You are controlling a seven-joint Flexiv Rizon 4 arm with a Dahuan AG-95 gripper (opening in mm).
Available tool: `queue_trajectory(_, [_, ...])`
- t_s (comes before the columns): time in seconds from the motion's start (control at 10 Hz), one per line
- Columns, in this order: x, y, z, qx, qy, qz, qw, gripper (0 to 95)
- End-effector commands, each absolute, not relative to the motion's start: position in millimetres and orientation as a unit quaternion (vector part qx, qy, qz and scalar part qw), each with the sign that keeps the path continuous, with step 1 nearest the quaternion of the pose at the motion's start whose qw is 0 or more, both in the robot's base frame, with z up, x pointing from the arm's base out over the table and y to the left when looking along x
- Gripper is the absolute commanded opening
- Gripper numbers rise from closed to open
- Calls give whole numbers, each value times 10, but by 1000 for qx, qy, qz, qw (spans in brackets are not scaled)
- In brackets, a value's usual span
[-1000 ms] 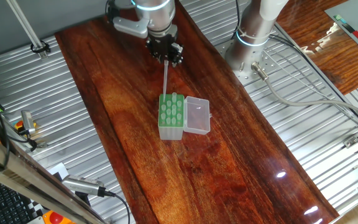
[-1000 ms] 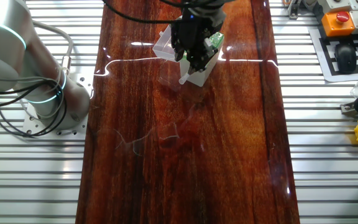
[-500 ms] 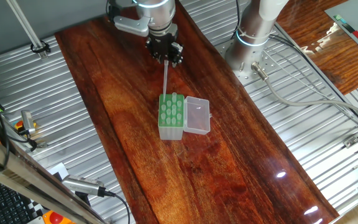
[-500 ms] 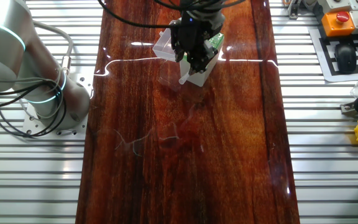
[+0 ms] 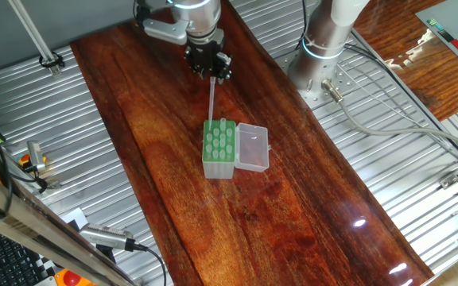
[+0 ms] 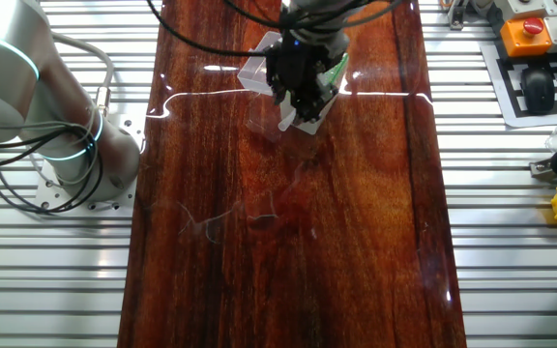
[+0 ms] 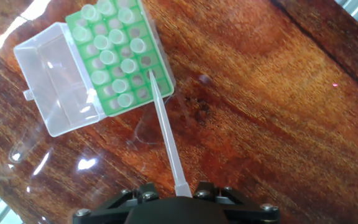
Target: Insert a large pipette tip into the holder for large pipette tips
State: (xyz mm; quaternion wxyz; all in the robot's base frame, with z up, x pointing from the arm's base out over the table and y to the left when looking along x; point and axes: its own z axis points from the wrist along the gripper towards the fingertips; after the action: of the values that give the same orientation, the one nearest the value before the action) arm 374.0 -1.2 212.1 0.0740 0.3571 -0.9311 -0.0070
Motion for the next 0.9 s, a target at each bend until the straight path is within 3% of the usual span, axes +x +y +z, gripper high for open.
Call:
queue_trajectory(0.1, [3739, -47, 2107, 362, -929, -8, 76, 380])
queue_trajectory(0.9, [3576, -144, 1924, 360, -930, -17, 67, 380])
